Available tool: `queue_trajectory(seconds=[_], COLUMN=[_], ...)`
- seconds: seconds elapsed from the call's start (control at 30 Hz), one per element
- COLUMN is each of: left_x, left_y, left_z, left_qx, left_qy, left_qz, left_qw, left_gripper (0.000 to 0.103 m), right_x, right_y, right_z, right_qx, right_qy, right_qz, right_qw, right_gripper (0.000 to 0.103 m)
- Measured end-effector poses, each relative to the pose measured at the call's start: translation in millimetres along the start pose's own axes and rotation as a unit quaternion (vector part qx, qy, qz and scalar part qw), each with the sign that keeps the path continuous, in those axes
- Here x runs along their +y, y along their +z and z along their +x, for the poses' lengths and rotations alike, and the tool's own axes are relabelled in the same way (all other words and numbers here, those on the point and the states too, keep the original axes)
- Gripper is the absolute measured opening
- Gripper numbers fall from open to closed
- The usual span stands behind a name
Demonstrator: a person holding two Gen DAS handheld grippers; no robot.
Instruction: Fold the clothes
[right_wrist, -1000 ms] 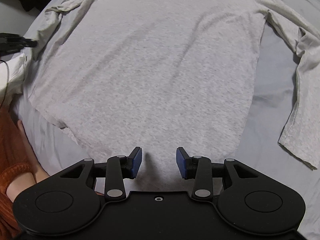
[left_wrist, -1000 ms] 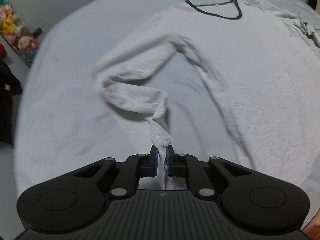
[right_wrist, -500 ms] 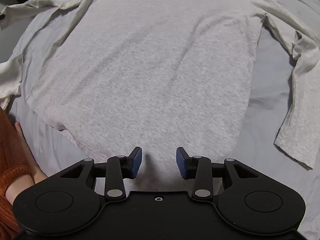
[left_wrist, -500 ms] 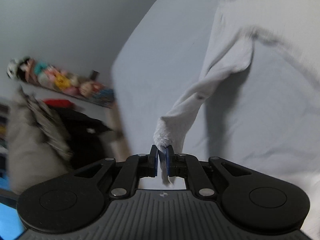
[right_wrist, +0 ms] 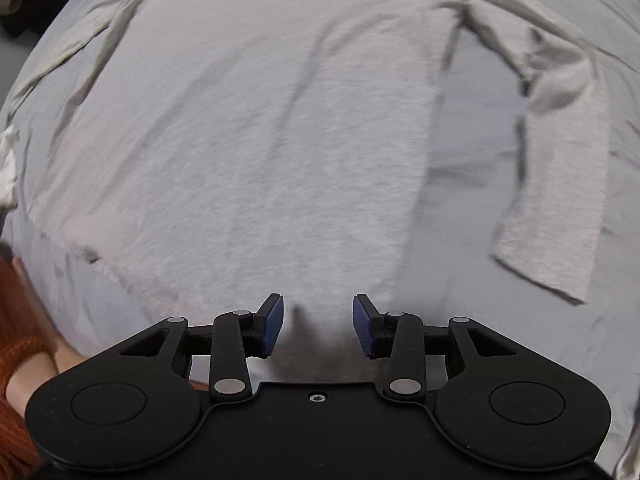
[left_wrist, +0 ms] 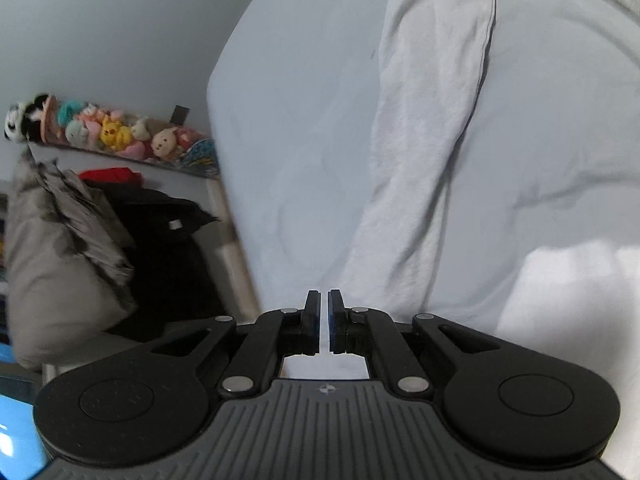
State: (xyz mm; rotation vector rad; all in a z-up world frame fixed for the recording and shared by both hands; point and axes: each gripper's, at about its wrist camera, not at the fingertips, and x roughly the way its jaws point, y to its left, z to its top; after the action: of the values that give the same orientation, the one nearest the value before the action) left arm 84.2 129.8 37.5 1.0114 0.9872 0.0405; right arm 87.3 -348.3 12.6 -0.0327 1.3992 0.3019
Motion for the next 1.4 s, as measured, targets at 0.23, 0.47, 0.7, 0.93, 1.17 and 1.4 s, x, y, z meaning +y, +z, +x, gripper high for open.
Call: queue_trajectory(seconds=[0.23,0.47,0.7,0.93,1.17,1.4], left_x=[0.0,-25.8,-71.5,-121.2,-137.7,-143.2], left_y=[12.5,50.4,96.2,117.9,122.7,123.9], left_z=[-26.9,-54.4,-74.0,-69.2,-68.1,-62.5], left_qx=[-0.047,-0.109,-0.139,-0.120,-0.107,-0.096], left_qy=[-0.075,-0.156,-0.230,-0.267,-0.276,-0.286], left_qz=[-0.122,-0.135,-0.104,-0.073,-0.056,-0.034], left_qw=[0.9885,0.9725,0.9575,0.9533,0.9537,0.9527], left_gripper=[0.015,0.026,0.026,0.026,0.026,0.026], right_x=[-69.6,-139.9,-175.2,-188.7,-191.1,-240.8], right_y=[2.0,-10.7,-20.0,-31.3,-11.8,3.8], right_z=[-13.0,-24.6,-6.4,8.9,-31.7,-69.9], right_qx=[-0.028,-0.063,-0.085,-0.102,-0.111,-0.115], right_qy=[-0.078,-0.099,-0.054,0.006,-0.053,-0.156], right_qz=[0.091,0.213,0.290,0.335,0.270,0.274], right_qw=[0.992,0.970,0.952,0.937,0.955,0.942], right_gripper=[0.037,0.037,0.037,0.005,0.005,0.005])
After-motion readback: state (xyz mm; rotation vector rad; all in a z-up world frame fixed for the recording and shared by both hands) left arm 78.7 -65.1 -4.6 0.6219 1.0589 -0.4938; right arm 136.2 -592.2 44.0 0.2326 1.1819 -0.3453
